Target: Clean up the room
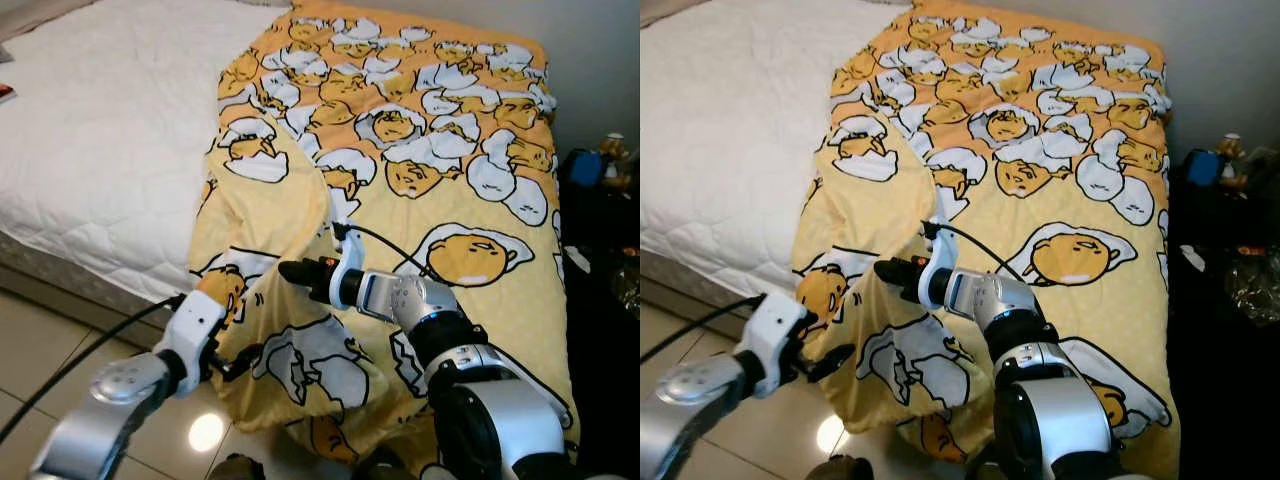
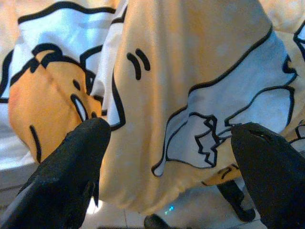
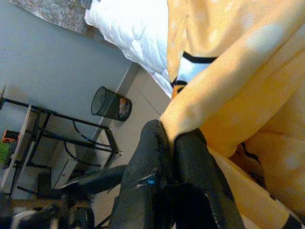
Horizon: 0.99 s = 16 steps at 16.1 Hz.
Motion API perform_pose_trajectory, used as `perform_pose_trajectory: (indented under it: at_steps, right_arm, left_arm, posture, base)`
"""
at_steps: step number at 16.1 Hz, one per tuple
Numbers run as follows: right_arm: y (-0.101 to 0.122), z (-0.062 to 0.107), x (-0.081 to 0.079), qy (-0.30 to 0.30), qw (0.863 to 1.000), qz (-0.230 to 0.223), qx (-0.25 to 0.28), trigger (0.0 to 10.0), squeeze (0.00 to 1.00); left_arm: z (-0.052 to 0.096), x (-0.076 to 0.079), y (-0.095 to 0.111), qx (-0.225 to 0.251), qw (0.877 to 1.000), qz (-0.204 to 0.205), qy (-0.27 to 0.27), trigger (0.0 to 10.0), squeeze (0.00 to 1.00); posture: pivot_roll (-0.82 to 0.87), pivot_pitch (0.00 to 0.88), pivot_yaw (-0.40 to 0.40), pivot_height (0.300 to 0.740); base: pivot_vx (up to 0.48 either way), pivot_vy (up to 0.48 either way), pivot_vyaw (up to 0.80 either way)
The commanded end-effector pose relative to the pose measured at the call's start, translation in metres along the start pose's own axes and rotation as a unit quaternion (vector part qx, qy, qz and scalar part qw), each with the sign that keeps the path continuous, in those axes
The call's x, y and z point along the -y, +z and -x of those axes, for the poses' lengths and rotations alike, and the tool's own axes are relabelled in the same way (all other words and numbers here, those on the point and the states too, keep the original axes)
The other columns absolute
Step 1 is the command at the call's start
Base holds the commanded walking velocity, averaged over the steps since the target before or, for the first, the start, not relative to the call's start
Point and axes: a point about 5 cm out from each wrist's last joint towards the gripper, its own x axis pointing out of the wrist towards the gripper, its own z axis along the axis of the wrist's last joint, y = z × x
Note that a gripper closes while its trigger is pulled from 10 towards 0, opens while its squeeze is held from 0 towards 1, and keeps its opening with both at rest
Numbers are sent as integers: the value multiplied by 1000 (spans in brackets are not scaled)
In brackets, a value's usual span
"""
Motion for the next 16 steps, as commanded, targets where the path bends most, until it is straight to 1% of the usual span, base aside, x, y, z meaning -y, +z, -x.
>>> perform_pose_trajectory:
  at_steps: [1, 2, 3, 4, 5, 6, 7, 9, 11, 13, 14, 15, 16]
  right_arm:
    - [-8, -12, -18, 34, 999, -4, -8, 0, 0]
    - [-8, -12, -19, 35, 999, -5, -10, 0, 0]
    - [-9, -11, -19, 36, 999, -6, -12, 0, 0]
    - [-9, -10, -19, 38, 999, -7, -13, 0, 0]
    - [-9, -9, -19, 40, 999, -8, -15, 0, 0]
    - [-10, -7, -18, 43, 999, -10, -17, 0, 0]
    - [-12, -4, -16, 43, 999, -13, -18, 0, 0]
    - [-14, -1, -13, 41, 999, -20, -16, 0, 0]
    - [-16, 1, -11, 40, 999, -25, -15, 0, 0]
    - [-17, 2, -9, 37, 999, -29, -9, 0, 0]
    - [-16, 2, -10, 38, 999, -33, -6, 0, 0]
    - [-16, 2, -11, 40, 999, -33, -5, 0, 0]
    - [-16, 2, -12, 41, 999, -33, -5, 0, 0]
  left_arm:
    - [-14, -2, -2, 27, 999, -2, 18, 10000, 1000]
    - [-21, -3, -1, 46, 999, 13, 22, 10000, 1000]
    - [-29, -3, 0, 61, 998, 0, 19, 10000, 600]
    - [-34, -3, 1, 71, 997, -3, 17, 10000, 0]
    - [-39, -3, 2, 82, 997, -6, 16, 10000, 0]
    - [-48, -1, 5, 100, 995, -18, 3, 10000, 0]
    - [-54, 0, 9, 110, 993, -30, -6, 10000, 0]
    - [-58, 0, 13, 121, 992, -37, -12, 10000, 0]
    - [-64, 1, 16, 132, 990, -48, -29, 10000, 0]
    - [-72, -2, 16, 127, 990, -49, -28, 10000, 0]
    - [-74, -3, 17, 126, 991, -37, -30, 7804, 0]
    - [-77, -3, 16, 122, 992, -28, -33, 0, 0]
    - [-78, -3, 16, 120, 992, -26, -36, 0, 0]
  posture:
    - [-34, 79, -55, 740]
    - [-42, 80, -59, 740]
    - [-46, 81, -60, 740]
    - [-49, 81, -58, 740]
    - [-49, 81, -57, 740]
    - [-58, 78, -53, 740]
    - [-59, 75, -49, 740]
    - [-59, 70, -47, 740]
    - [-60, 62, -39, 740]
    - [-66, 52, -32, 740]
    - [-65, 49, -30, 740]
    - [-69, 45, -27, 740]
    - [-69, 45, -27, 740]
  base:
    - [0, 0, 0]
    - [0, 0, 0]
    - [0, 0, 0]
    - [0, 0, 0]
    - [0, 0, 0]
    - [0, 0, 0]
    - [0, 0, 0]
    - [0, 0, 0]
    - [0, 0, 0]
    - [0, 0, 0]
    - [0, 0, 0]
    - [0, 0, 0]
    - [0, 0, 0]
